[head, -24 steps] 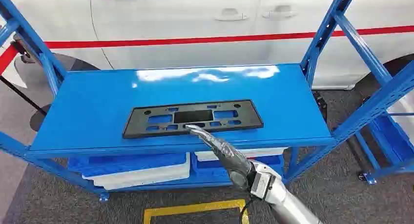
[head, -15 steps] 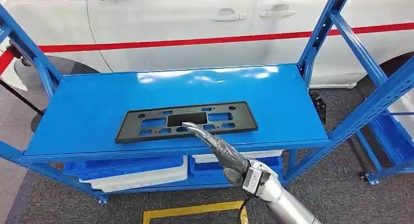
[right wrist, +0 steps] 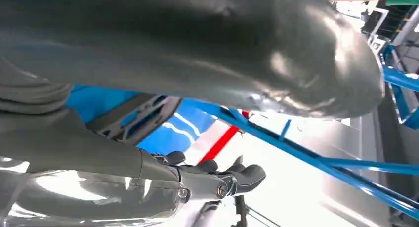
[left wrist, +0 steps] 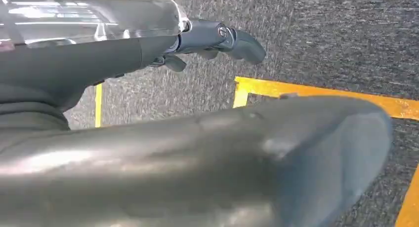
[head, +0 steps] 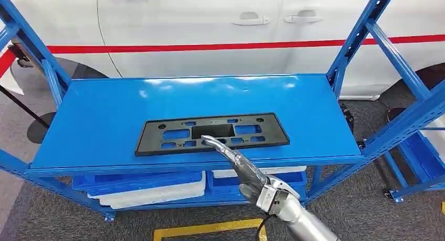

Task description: Take the parts from the cabinet and place them on the table.

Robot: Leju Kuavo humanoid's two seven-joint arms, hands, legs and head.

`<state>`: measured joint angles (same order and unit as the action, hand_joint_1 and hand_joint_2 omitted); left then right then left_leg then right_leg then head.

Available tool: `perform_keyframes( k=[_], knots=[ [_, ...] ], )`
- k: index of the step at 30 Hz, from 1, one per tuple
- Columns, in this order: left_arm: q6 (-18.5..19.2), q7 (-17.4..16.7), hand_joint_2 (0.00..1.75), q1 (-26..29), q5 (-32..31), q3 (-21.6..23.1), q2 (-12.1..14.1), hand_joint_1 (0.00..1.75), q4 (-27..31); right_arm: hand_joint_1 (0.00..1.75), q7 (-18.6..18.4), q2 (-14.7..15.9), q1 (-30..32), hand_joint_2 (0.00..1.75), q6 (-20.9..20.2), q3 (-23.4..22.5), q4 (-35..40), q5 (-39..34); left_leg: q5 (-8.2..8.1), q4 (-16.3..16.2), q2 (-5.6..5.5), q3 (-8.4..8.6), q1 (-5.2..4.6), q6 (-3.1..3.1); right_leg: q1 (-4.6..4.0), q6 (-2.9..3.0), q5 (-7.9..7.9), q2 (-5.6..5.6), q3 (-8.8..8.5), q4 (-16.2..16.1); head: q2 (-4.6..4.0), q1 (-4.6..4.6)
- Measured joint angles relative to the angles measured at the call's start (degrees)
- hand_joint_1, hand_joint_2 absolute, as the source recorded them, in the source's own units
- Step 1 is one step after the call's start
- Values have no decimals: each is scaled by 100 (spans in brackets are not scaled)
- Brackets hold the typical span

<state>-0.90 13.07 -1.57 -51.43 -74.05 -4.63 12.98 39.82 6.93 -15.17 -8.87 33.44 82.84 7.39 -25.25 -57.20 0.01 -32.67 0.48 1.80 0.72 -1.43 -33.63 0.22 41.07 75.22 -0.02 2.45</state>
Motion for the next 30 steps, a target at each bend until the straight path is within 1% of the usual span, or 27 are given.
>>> perform_keyframes(
  k=[1, 3, 4, 5, 7, 8, 9, 10, 11, 12, 13, 14, 15, 16, 18, 19, 20, 21, 22, 23, 24, 25, 26, 27, 28, 29, 30],
  knots=[
    [2, 2, 0, 2, 0, 0, 0, 0, 0, 0, 0, 2, -1, 0, 0, 0, -22, 0, -13, -2, -6, 19, 0, -6, 1, 14, 252, -2, -149, -350, 0, 0],
    [22, 39, 0, 2, 0, 2, -2, 0, -2, 0, 2, 2, -14, 0, 11, 0, -48, 2, -41, -2, -15, 74, -4, -33, -5, 82, 785, -6, -660, -1412, 0, 0],
    [35, 66, 0, 4, 0, 2, -7, 0, -2, 0, 0, 2, -33, 0, 20, 0, -64, 2, -54, -4, -17, 76, -9, -52, -26, 124, 793, -10, -795, -1709, 0, 0],
    [50, 90, 0, -3, 0, 2, -9, 0, -4, 0, -11, -7, -58, 0, 28, 2, -83, 4, -71, -29, -24, 60, -41, -87, -49, 121, 780, -16, -810, -1766, 0, 0],
    [61, 98, 0, -3, 0, 2, -7, 0, -4, 0, -28, -13, -93, 0, 50, 2, -133, 2, -67, -8, -17, 64, -17, -152, -73, 144, 772, -2, -797, -1756, 0, 0],
    [61, 96, 0, -4, 0, 2, -7, 0, -4, 0, -41, -22, -113, 0, 59, 2, -155, 0, -68, 3, -16, 74, -21, -180, -67, 175, 784, 2, -801, -1776, 0, 0],
    [61, 96, 0, -11, 0, 2, 13, 0, -4, 0, -57, -50, -134, 0, 74, 2, -177, 0, -116, -46, -15, 54, -19, -212, 1, 215, 816, -13, -837, -1838, 0, 0],
    [59, 96, 0, -10, 2, 2, 13, 0, -4, 0, -65, -74, -163, 0, 90, 2, -197, -2, -226, -200, -12, 7, -14, -246, -2, 236, 815, -17, -856, -1851, 0, 0],
    [55, 98, 0, -8, 4, 2, 13, 0, -7, 0, -87, -118, -194, 0, 123, 9, -216, 0, -451, -572, -15, -164, -5, -272, 0, 269, 811, -25, -858, -1849, 0, 0],
    [48, 101, 0, -7, 13, 2, 18, 0, -7, 0, -131, -151, -211, 0, 151, 20, -243, 11, -685, -1058, -14, -400, 14, -301, -6, 276, 807, -29, -859, -1847, 0, 0],
    [35, 105, 0, -2, 22, 2, 20, 0, -7, 0, -155, -166, -218, 0, 171, 33, -271, 24, -859, -1507, -14, -626, 21, -326, -10, 283, 802, -34, -857, -1845, 0, 2],
    [28, 109, 0, 3, 33, 2, 22, 0, -7, 0, -170, -184, -218, 0, 188, 46, -304, 42, -921, -1822, -13, -790, 25, -344, -10, 284, 798, -35, -857, -1841, 0, 0],
    [22, 120, 0, 17, 33, 2, 26, 0, -7, 0, -179, -199, -219, 0, 212, 57, -337, 61, -831, -1831, -13, -814, 33, -355, -5, 281, 792, -33, -863, -1839, 0, 0],
    [22, 122, 0, 24, 33, 0, 37, 0, -7, 0, -190, -218, -223, 0, 225, 59, -361, 72, -615, -1550, -13, -696, 43, -360, -2, 269, 781, -27, -873, -1831, 0, 2],
    [28, 149, 0, 17, 33, 0, 52, 0, -7, 0, -207, -269, -257, 0, 247, 72, -402, 90, -75, -525, -9, -210, 69, -355, 7, 229, 743, -18, -908, -1803, 0, 0],
    [31, 168, 0, 13, 26, 0, 59, 0, -7, 0, -225, -297, -291, 0, 297, 90, -430, 109, -22, -133, -9, -39, 77, -337, -5, 197, 720, -16, -908, -1787, 0, 0],
    [33, 182, 0, -9, 26, 2, 59, 0, -7, 0, -247, -317, -327, 0, 343, 105, -453, 127, -51, -70, -28, 0, 35, -279, -36, 162, 703, -1, -885, -1751, 0, 0],
    [33, 186, 0, -12, 17, 0, 59, 0, -7, 0, -256, -343, -355, 175, 369, 127, -477, 151, -46, -87, -33, -30, 35, -243, -38, 135, 716, -4, -874, -1757, 0, 0],
    [33, 186, 0, -12, 9, 0, 61, 0, -7, 0, -256, -361, -370, 175, 387, 138, -494, 166, -47, -103, -34, -39, 23, -211, -38, 116, 720, -5, -874, -1762, 0, 0],
    [33, 186, 0, -7, 2, 0, 61, 0, -7, 0, -266, -389, -383, 175, 411, 142, -516, 197, -46, -101, -35, -40, 15, -168, -27, 76, 722, -8, -881, -1773, 0, 0],
    [33, 186, 0, -8, 0, 0, 61, 0, -7, 0, -299, -409, -405, 175, 455, 142, -536, 232, -10, -40, -32, -13, 47, -112, -21, 38, 694, -3, -882, -1759, 0, 0],
    [24, 188, 0, -15, -9, 0, 59, 0, -7, 0, -339, -435, -440, 175, 567, 149, -560, 333, 3, -23, -33, 0, 49, -87, -2, 17, 597, -11, -845, -1646, 0, 0],
    [15, 190, 0, -24, -15, 0, 61, 0, -7, 0, -400, -461, -499, 175, 729, 168, -599, 478, 2, -24, -23, -8, 49, -44, -2, 2, 403, -12, -702, -1345, 0, 0],
    [13, 203, 0, -28, -20, 0, 61, 0, -7, 0, -465, -494, -565, 175, 936, 197, -656, 663, 4, -24, -19, -17, 42, -37, 5, -18, 153, -14, -455, -845, 0, 0],
    [15, 214, 0, -28, -33, 0, 59, 0, -7, 0, -564, -520, -602, 175, 1208, 243, -728, 928, 3, -25, -16, -24, 30, -27, 5, -30, -37, -15, -221, -376, 0, 0],
    [20, 227, 0, -34, -50, 0, 59, 0, -7, 0, -663, -555, -630, 175, 1537, 284, -806, 1253, 0, -29, -17, -29, 24, -20, 4, -34, -124, -15, -39, -25, 0, 0],
    [42, 247, 0, -36, -77, 0, 59, 0, -7, 0, -795, -601, -676, 175, 1951, 332, -923, 1669, -1, -31, -19, -24, 14, -19, 4, -28, -62, -15, 24, 66, 0, 0]
  ],
)
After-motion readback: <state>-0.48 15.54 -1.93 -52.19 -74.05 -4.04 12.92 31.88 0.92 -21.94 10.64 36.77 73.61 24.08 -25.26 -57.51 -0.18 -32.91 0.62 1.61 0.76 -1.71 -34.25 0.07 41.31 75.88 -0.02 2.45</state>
